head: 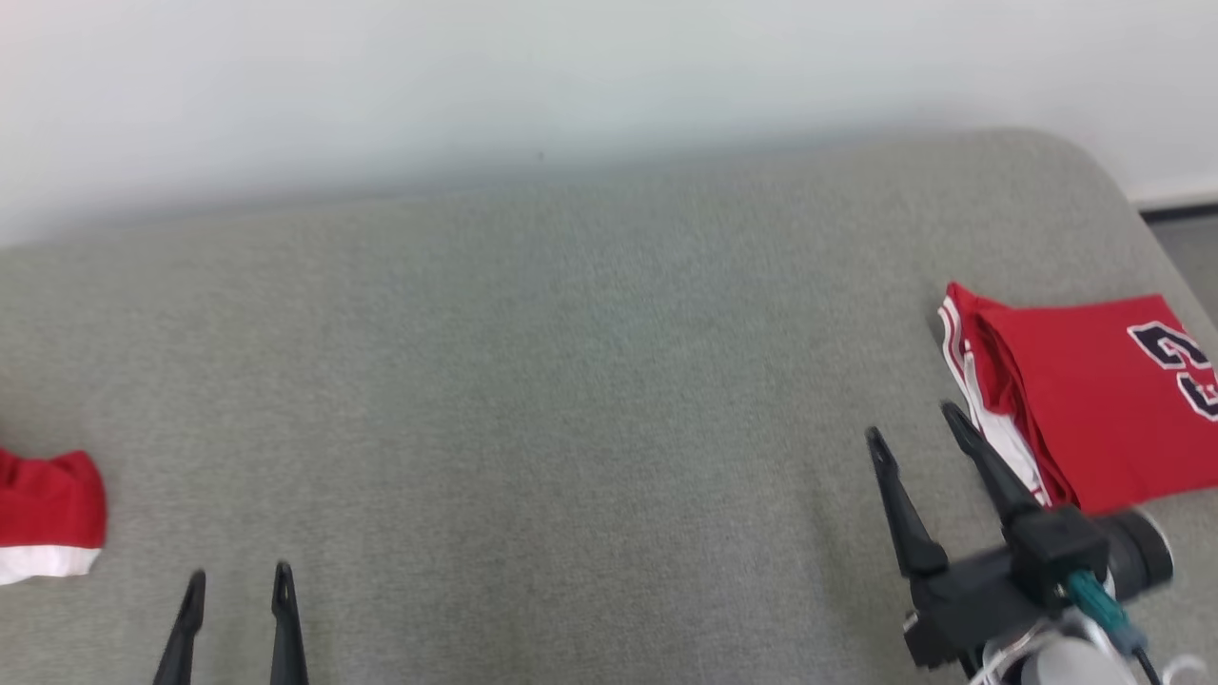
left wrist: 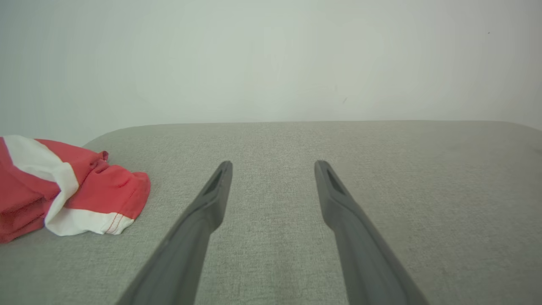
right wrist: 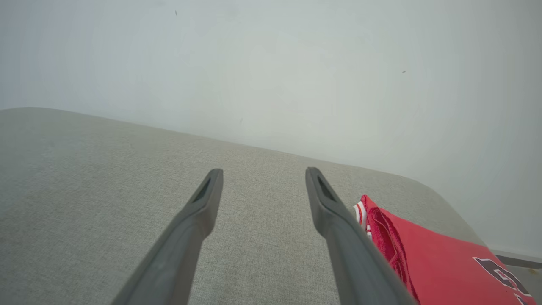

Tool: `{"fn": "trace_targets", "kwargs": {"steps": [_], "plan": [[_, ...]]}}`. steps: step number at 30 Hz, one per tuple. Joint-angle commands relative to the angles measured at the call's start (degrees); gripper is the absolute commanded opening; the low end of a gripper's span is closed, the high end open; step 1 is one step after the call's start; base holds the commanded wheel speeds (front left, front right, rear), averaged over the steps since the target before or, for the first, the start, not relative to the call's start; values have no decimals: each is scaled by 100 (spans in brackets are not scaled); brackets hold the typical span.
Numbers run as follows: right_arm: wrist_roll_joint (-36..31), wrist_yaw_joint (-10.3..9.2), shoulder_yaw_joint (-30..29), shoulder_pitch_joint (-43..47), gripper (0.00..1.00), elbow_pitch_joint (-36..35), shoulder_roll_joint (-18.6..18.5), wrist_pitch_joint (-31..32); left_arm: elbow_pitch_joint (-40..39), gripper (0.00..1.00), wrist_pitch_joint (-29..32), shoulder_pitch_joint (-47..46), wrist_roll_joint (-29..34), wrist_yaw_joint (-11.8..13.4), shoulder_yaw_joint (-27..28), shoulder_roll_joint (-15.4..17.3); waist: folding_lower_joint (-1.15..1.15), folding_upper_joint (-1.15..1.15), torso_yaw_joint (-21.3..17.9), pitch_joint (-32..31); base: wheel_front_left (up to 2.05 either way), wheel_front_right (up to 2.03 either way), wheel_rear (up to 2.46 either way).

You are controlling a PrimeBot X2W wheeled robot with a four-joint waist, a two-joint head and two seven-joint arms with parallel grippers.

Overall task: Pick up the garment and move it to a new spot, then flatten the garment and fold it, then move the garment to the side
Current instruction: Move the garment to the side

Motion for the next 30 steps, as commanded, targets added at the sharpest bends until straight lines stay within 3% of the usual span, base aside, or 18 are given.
{"fn": "trace_targets", "kwargs": {"steps": [1, 11, 30], "plan": [[-45, -16, -150, 181, 100, 61, 129, -78, 69, 100, -17, 137, 1, 18, 23, -34, 2, 1, 268, -461, 0, 0, 0], [-273, -16, -1049, 967, 100, 53, 778, -227, 378, 100, -18, 450, -41, -61, 129, -62, 2, 1, 345, -857, 0, 0, 0], [-174, -16, -1064, 1195, 100, -16, 1001, -239, 615, 100, -18, 507, -121, -117, 131, -70, 2, 1, 452, -1006, 0, 0, 0]]}}
